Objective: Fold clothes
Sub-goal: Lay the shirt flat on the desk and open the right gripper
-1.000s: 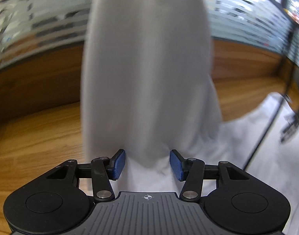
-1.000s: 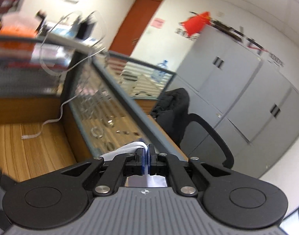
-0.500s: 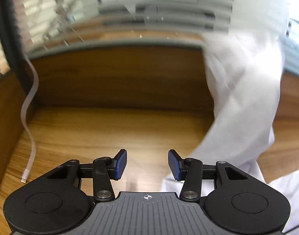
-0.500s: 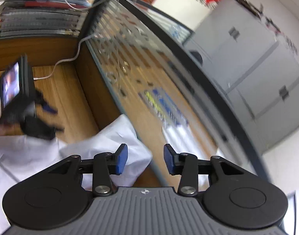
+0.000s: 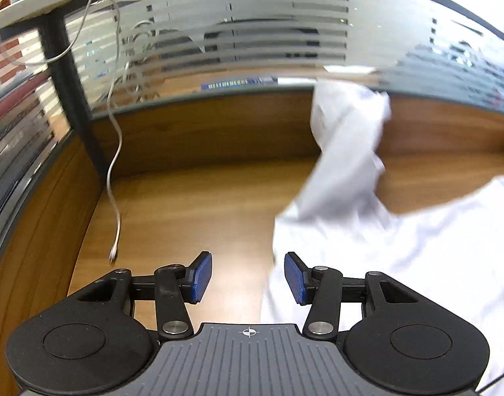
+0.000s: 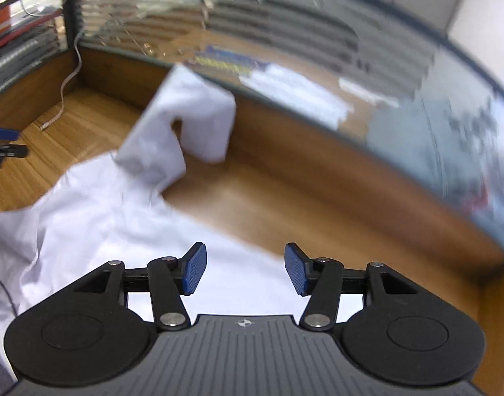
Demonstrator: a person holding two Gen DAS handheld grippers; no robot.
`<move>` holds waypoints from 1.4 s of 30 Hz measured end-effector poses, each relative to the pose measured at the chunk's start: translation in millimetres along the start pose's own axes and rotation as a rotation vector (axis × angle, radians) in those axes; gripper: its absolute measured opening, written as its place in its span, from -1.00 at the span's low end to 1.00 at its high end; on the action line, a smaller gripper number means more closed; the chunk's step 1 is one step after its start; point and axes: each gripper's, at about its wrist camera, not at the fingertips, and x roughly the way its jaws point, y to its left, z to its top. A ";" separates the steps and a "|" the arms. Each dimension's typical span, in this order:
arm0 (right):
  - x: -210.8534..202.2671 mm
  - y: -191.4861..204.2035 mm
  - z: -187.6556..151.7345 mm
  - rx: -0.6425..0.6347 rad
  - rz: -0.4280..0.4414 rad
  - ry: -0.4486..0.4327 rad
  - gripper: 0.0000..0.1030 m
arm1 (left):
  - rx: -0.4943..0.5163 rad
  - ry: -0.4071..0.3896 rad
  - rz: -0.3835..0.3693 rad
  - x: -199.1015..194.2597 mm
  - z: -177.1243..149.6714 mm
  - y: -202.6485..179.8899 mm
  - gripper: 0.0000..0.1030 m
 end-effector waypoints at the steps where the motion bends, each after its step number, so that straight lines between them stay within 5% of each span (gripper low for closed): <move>1: 1.0 0.1 -15.0 0.021 0.001 0.013 0.16 | -0.002 0.013 -0.001 -5.8 -8.2 -2.0 0.02; 11: 4.7 10.8 -144.6 0.197 0.019 0.122 0.18 | 0.011 0.067 -0.098 -56.7 -78.8 -21.0 0.14; 19: 11.1 41.1 -192.7 0.148 0.061 0.188 0.18 | 0.062 0.130 -0.256 -79.8 -115.5 -41.1 0.22; 30: 11.4 44.1 -225.8 0.176 0.022 0.245 0.18 | 0.249 0.224 -0.266 -42.6 -138.6 -79.1 0.23; 32: 11.0 41.6 -229.7 0.189 0.012 0.251 0.18 | 0.273 0.251 -0.248 -34.2 -144.2 -82.1 -0.35; 34: 10.9 39.1 -233.3 0.201 0.002 0.260 0.18 | 0.252 0.188 -0.212 -45.1 -143.9 -77.3 -0.71; 37: 11.1 36.4 -238.7 0.205 -0.010 0.277 0.18 | 0.198 0.100 -0.158 -62.9 -144.1 -68.5 -0.81; 42: 15.8 28.5 -250.6 0.221 -0.027 0.314 0.18 | 0.047 0.127 -0.088 -72.1 -157.1 -56.5 -0.82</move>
